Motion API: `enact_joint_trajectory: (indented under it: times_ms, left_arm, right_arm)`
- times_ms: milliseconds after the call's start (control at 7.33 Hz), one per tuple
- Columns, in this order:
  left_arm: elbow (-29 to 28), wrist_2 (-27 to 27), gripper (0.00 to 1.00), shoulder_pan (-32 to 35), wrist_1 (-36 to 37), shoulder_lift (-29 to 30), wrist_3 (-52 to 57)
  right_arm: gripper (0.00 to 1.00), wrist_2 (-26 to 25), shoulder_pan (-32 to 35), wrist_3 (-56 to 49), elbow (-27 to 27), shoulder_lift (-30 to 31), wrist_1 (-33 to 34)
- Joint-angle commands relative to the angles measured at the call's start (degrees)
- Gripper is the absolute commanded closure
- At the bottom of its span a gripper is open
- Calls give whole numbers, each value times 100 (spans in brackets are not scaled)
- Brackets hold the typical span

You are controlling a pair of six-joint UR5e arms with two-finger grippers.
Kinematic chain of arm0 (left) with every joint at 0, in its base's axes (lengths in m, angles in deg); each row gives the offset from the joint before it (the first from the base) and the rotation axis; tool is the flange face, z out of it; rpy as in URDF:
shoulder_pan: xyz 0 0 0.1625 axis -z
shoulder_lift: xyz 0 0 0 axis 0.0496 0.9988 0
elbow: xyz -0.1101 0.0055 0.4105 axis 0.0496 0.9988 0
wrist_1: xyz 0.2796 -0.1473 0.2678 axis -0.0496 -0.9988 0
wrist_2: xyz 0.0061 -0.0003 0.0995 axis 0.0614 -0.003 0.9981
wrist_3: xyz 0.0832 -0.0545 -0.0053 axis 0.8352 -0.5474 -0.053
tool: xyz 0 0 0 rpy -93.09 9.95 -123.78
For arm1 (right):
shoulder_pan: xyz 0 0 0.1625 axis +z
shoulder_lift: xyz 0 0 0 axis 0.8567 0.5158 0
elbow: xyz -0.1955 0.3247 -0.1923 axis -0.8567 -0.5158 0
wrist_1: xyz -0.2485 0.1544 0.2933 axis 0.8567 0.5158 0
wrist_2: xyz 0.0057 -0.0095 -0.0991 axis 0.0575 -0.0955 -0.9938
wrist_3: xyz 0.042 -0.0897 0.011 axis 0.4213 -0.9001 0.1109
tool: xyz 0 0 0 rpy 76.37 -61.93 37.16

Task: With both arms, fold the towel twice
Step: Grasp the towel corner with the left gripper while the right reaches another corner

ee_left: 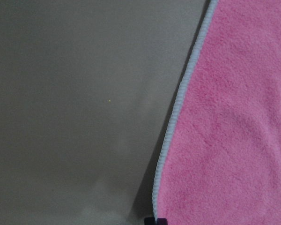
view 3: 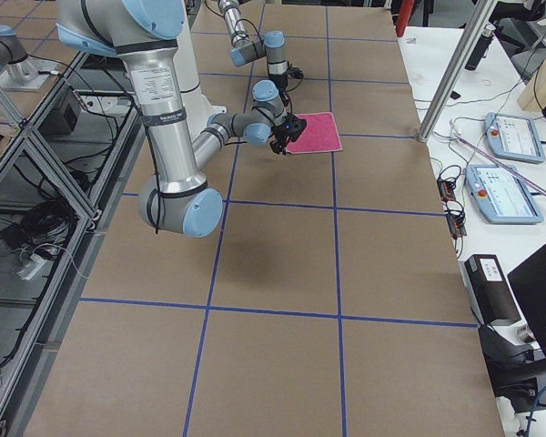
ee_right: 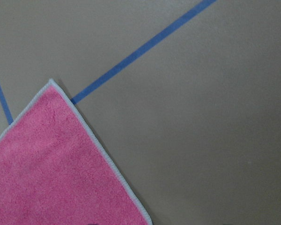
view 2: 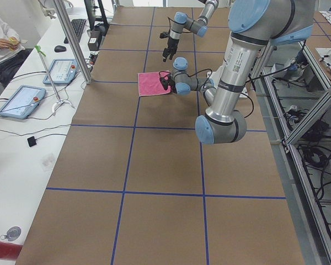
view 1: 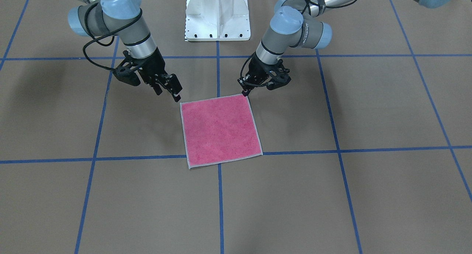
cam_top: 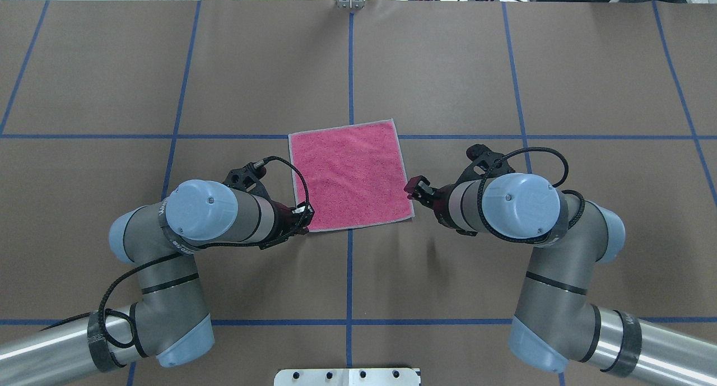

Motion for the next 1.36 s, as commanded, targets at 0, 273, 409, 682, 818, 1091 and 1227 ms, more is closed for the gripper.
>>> enact_joint_trajectory:
  times_ms: [0, 273, 409, 682, 818, 1091, 1227]
  left_arm:
    - [0, 0, 100, 3, -9, -5, 0]
    - [0, 0, 100, 3, -9, -5, 0]
    - [0, 0, 100, 3, -9, -5, 0]
    - [0, 0, 100, 3, -9, -5, 0]
    - [0, 0, 100, 3, -9, 4, 0]
    - [0, 0, 100, 3, -9, -5, 0]
    - [0, 0, 100, 3, -9, 4, 0]
  right_arm:
    - [39, -193, -187, 295, -342, -271, 21]
    - [39, -193, -196, 253, -387, -289, 47]
    - [39, -193, -196, 244, -430, -280, 56]
    - [48, -202, -196, 235, -475, -307, 56]
    - [52, -211, -188, 235, -509, -341, 65]
    - [52, -229, -179, 227, -615, -403, 56]
    - [53, -229, -170, 226, -624, -403, 56]
